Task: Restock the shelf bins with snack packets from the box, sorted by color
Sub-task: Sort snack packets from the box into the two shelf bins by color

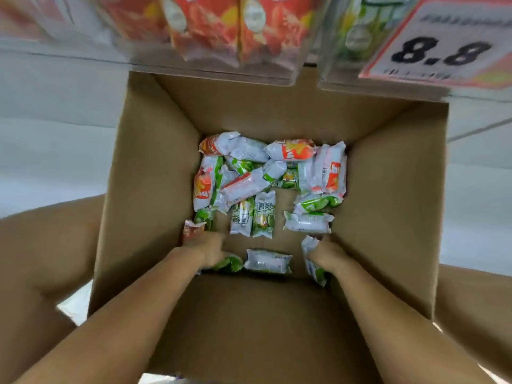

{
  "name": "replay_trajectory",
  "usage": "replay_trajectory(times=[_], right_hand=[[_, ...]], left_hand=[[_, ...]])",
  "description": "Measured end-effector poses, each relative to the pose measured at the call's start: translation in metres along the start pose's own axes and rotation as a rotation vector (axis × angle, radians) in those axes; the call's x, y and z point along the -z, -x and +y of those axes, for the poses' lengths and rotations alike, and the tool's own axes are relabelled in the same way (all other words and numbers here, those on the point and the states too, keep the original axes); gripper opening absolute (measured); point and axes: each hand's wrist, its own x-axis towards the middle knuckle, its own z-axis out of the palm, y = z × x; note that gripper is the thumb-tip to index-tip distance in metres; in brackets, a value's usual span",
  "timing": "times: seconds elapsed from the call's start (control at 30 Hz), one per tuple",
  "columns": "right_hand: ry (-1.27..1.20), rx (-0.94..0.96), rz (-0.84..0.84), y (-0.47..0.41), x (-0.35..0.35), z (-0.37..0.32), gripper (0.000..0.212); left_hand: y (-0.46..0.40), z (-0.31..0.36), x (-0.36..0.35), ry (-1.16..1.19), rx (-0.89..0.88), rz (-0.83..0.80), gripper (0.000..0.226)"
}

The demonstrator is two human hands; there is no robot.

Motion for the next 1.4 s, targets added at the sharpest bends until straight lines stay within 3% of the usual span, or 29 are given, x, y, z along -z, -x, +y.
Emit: replay_trajectory(times=[0.1, 0.17, 0.27, 0.4, 0.53, 0.63, 0.73, 0.83, 1.0, 1.2, 1.3, 1.4], right_hand=[[-0.234, -0.071, -0.038, -0.013, -0.015, 0.005, 0.060], [-0.198, -0.069, -0.046, -0.008, -0.021, 0.004, 0.068], [-0.055, 0.005, -0.090, -0.006, -0.026, 0.003, 0.064], [-0.009, 0.026, -0.164, -0.010, -0.034, 0.004, 0.076], [0.171, 0.122, -0.114, -0.006, -0.040, 0.006, 0.072], [0.247, 0.136, -0.136, -0.003, -0.042, 0.008, 0.078], [0.086, 0.070, -0.177, -0.001, -0.045, 0.007, 0.083], [-0.078, 0.041, -0.204, 0.003, -0.049, 0.006, 0.085], [-0.152, 0.066, -0.221, 0.010, -0.050, 0.004, 0.080], [-0.262, 0.066, -0.219, 0.025, -0.042, 0.009, 0.078], [-0.326, 0.089, -0.153, 0.035, -0.029, 0.007, 0.068], [-0.506, 0.163, -0.062, 0.052, -0.008, -0.006, 0.053]], left_hand=[[-0.008, 0.003, -0.012, 0.005, -0.010, -0.030, 0.043], [-0.015, 0.013, -0.020, 0.034, -0.050, -0.029, 0.047], [-0.028, 0.033, -0.034, 0.026, -0.139, -0.011, 0.054], [-0.046, 0.060, -0.055, -0.127, -0.262, -0.046, 0.075], [-0.048, 0.078, -0.071, -0.186, -0.199, -0.059, 0.082], [-0.046, 0.083, -0.072, -0.262, -0.192, 0.014, 0.066], [-0.045, 0.080, -0.073, -0.208, -0.182, 0.014, 0.056], [-0.044, 0.073, -0.072, -0.154, -0.178, 0.011, 0.062], [-0.040, 0.059, -0.063, -0.138, -0.118, 0.011, 0.065], [-0.022, 0.064, -0.064, 0.116, -0.034, -0.020, 0.061], [-0.012, 0.071, -0.057, 0.174, -0.010, -0.020, 0.067], [0.007, 0.074, -0.034, 0.167, 0.016, -0.042, 0.048]])
